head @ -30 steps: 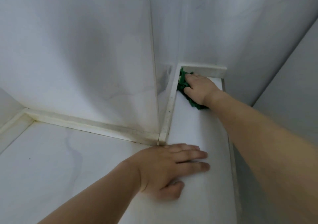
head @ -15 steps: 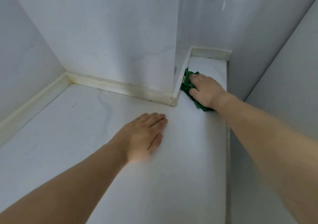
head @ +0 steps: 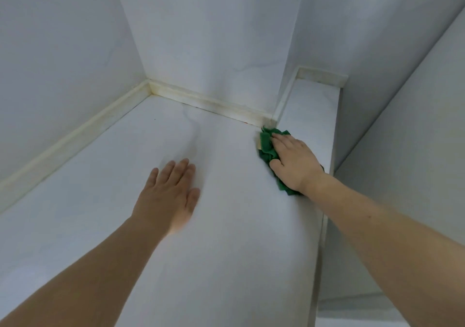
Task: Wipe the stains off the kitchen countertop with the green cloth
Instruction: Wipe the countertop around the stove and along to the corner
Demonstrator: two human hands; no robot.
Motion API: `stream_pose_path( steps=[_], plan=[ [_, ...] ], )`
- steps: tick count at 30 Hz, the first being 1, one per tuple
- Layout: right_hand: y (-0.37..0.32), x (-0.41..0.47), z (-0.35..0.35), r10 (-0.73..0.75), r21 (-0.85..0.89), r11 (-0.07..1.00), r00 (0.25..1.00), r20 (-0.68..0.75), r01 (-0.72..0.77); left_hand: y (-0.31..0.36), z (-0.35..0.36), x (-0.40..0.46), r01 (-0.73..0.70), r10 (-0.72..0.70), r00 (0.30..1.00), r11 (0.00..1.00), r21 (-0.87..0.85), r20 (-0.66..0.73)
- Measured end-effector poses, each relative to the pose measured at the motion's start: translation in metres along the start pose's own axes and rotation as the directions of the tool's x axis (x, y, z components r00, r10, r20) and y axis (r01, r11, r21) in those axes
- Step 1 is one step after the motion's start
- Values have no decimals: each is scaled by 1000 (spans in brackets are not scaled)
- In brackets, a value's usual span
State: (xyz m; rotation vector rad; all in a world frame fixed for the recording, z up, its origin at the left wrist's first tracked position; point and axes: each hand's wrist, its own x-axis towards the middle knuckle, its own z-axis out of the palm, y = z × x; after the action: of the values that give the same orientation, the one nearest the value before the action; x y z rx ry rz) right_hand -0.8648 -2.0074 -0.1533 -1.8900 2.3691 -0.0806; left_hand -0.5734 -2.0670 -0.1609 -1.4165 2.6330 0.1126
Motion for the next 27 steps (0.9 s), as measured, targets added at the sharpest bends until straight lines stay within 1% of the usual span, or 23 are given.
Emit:
stream_pose_path(
  steps=[3,5,7,8,9,10,11,12,13,14,15,16,17,18,19,20,21,25,27],
  plan=[
    [-33,-15,5,-39,-5,999,999,30,39,-21,10,-24,133,-133,991,989,-68,-2],
    [-56,-21,9,-53,-13,998,998,45,54,-29,16,-37,196,-197,980,972,-133,6],
    [-78,-25,11,-79,-19,997,996,46,80,-31,19,-42,190,-197,980,963,-194,-18],
    [-91,-26,12,-107,-20,994,993,50,109,-31,18,-44,173,-190,981,950,-259,-42],
    [-106,-27,13,-143,-20,989,988,60,145,-34,15,-47,164,-202,977,916,-367,-66],
    [-122,-28,15,-177,-20,984,982,68,179,-37,13,-50,160,-229,970,851,-501,-80],
    [-136,-27,18,-205,-20,978,977,67,206,-41,11,-51,160,-270,960,748,-644,-75],
    [-147,-26,19,-228,-20,973,971,65,230,-45,6,-53,162,-319,946,615,-772,-56],
    [-158,-23,21,-250,-19,968,966,66,252,-53,2,-55,171,-379,925,490,-855,-32],
    [-165,-21,22,-266,-23,963,962,67,268,-62,-1,-57,177,-427,904,440,-880,-32],
    [-171,-19,24,-281,-26,959,957,68,283,-74,-2,-59,205,-454,890,486,-849,-45],
    [-173,-18,25,-292,-31,955,954,67,295,-88,0,-62,251,-461,885,587,-770,-64],
    [-176,-17,26,-302,-34,952,951,66,305,-105,4,-68,306,-454,888,708,-637,-78],
    [-176,-17,26,-305,-34,951,950,66,308,-121,9,-75,349,-435,898,800,-488,-70],
    [-177,-16,26,-306,-32,951,950,67,308,-132,15,-83,376,-416,909,857,-352,-42],
    [-175,-16,26,-306,-32,950,949,70,309,-140,21,-89,392,-408,913,882,-262,-9],
    [-176,-15,26,-311,-35,949,948,73,314,-144,27,-94,403,-411,911,887,-226,9],
    [-178,-4,24,-297,-2,955,952,79,298,-143,30,-97,389,-405,914,893,-225,-24],
    [-185,15,25,-223,35,974,974,40,222,-144,30,-98,383,-402,915,895,-229,-42]
  ],
)
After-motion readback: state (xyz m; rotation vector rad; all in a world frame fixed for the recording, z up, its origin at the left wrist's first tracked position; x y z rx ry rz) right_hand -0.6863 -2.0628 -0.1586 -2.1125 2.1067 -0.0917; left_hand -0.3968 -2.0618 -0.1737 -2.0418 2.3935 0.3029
